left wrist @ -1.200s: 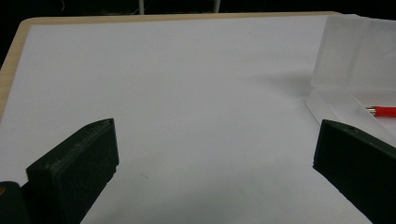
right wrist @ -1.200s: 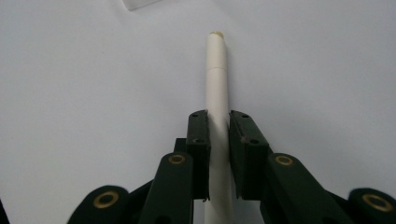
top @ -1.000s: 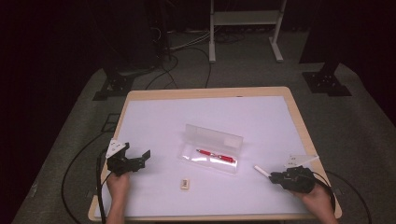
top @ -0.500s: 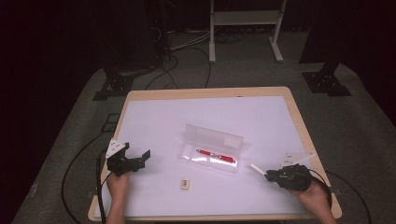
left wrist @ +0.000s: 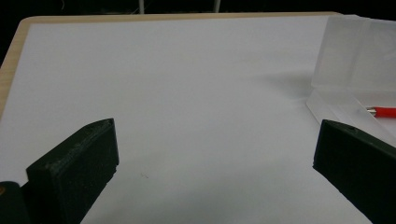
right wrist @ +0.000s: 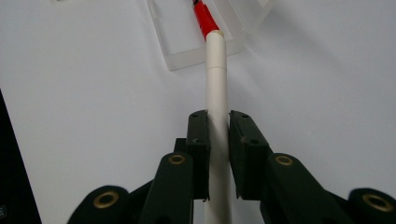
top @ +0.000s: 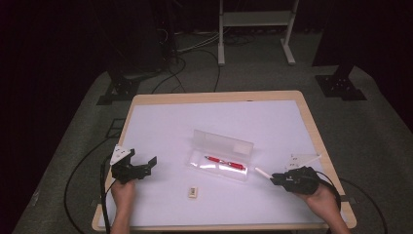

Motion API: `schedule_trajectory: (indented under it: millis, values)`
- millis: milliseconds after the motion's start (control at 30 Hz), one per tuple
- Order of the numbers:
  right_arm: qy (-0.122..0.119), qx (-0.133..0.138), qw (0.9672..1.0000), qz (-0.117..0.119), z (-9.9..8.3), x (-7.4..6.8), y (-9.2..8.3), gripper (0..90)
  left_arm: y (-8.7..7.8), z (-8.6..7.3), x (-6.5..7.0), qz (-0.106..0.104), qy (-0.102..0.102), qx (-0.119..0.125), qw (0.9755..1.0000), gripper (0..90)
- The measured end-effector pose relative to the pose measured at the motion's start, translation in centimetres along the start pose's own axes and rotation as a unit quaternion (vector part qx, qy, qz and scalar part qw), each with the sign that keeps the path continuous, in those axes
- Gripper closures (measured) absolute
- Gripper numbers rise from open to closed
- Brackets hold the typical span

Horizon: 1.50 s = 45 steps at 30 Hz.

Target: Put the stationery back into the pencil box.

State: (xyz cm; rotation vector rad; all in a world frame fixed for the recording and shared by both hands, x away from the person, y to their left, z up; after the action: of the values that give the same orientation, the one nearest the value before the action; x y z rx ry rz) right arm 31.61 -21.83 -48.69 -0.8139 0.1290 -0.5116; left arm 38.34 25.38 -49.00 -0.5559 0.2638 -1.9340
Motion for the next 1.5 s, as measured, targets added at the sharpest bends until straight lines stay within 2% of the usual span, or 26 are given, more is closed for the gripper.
schedule_trajectory:
  millis: [1067, 1500]
  values:
    - [-0.036, 0.008, 0.9993, 0.009, 3.1, -0.9, 0.3, 77.9, 0.0, 0.0, 0.0, -0.002, -0.001, 0.002, 1.0, 0.0]
    - [-0.059, 0.005, 0.998, 0.019, 5.0, -1.5, 1.3, 77.9, 0.0, 0.1, 0.0, -0.002, -0.002, 0.002, 1.0, 0.0]
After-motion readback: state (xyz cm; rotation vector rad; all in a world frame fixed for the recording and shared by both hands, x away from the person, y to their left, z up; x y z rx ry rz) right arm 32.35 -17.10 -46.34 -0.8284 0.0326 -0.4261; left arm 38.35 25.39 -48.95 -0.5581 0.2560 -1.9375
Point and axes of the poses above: each handheld gripper's, and its own axes: y roughly forward along the jaws, z roughly out of its top, x roughly to its right, the point moved 7 cm from there along y, roughly forward along the jaws, and after that the axes turned 10 degrees about -y, right-handed, at the moved point
